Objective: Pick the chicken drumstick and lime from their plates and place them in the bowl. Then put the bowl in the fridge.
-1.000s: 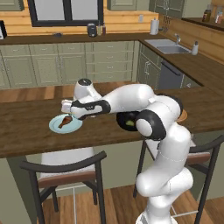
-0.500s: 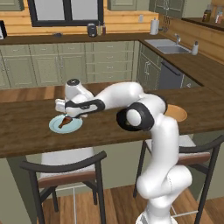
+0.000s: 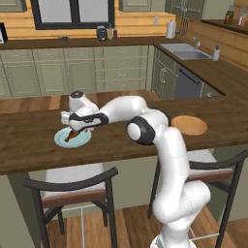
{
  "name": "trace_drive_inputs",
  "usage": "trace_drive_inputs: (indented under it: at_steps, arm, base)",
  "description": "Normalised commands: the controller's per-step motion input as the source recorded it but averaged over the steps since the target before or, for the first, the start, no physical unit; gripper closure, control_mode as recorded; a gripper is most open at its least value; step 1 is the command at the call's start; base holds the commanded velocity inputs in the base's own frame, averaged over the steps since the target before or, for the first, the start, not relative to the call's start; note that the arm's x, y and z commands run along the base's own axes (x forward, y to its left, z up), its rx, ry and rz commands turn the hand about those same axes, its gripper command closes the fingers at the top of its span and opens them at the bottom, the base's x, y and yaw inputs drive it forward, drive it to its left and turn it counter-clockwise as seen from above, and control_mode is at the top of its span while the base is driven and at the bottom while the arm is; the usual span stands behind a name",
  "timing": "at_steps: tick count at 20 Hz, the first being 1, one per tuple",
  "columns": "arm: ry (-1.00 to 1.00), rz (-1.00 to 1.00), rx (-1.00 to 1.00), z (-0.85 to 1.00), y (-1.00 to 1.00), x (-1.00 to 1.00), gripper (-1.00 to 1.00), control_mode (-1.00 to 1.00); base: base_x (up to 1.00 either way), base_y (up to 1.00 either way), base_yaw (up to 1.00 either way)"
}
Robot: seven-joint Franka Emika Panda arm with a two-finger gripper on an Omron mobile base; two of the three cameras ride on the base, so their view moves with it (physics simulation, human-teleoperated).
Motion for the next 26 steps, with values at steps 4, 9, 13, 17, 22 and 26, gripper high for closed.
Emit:
trace_drive_inputs:
  at_steps: [4,9,13,17,22,26]
  arm:
    - [0.02,0.00,0.00,-0.24,0.15,0.58,-1.00,-1.00]
    - [0.02,0.00,0.00,-0.16,0.13,0.31,-1.00,-1.00]
    - [0.04,0.00,0.00,-0.16,0.10,0.16,-1.00,-1.00]
    - [0.07,0.00,0.00,-0.25,0.00,0.01,-1.00,-1.00]
    - [0.07,-0.01,0.00,-0.32,0.00,0.00,-1.00,-1.00]
    - [0.00,0.00,0.00,-0.17,0.00,0.14,-1.00,-1.00]
  base:
    - [0.00,0.00,0.00]
    - [0.00,0.00,0.00]
    - [0.00,0.00,0.00]
    - [0.00,0.00,0.00]
    - [0.00,0.00,0.00]
    - [0.00,0.00,0.00]
